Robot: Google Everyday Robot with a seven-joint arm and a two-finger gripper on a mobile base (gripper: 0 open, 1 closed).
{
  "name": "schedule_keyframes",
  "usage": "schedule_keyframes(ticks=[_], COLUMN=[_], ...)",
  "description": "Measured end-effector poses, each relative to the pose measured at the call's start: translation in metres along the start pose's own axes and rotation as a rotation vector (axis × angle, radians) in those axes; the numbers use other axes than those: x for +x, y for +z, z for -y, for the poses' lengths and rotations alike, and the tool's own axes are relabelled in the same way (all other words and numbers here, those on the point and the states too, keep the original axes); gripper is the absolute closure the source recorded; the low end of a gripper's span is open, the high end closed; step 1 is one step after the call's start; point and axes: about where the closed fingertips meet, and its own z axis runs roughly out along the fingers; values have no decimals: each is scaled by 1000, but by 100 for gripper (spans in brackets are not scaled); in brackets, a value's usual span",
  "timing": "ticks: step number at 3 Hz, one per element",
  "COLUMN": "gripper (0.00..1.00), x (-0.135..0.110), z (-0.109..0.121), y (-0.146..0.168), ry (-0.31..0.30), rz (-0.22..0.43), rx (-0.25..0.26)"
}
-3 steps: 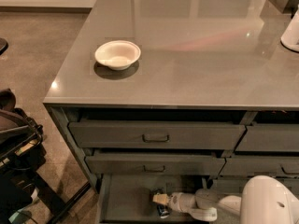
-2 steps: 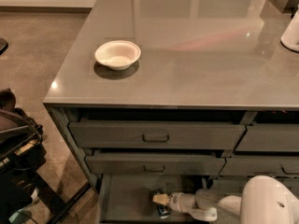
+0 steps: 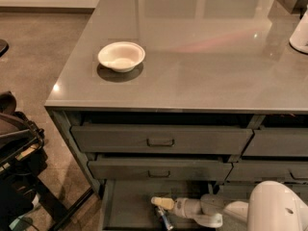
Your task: Place redbull can into bottom drawer
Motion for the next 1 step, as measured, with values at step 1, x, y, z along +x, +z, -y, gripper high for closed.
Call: schedule_keyframes(ticks=[1], gripper=[0], x=[0], z=[0], y=[0], ry=[0], rz=[0], rx=[0])
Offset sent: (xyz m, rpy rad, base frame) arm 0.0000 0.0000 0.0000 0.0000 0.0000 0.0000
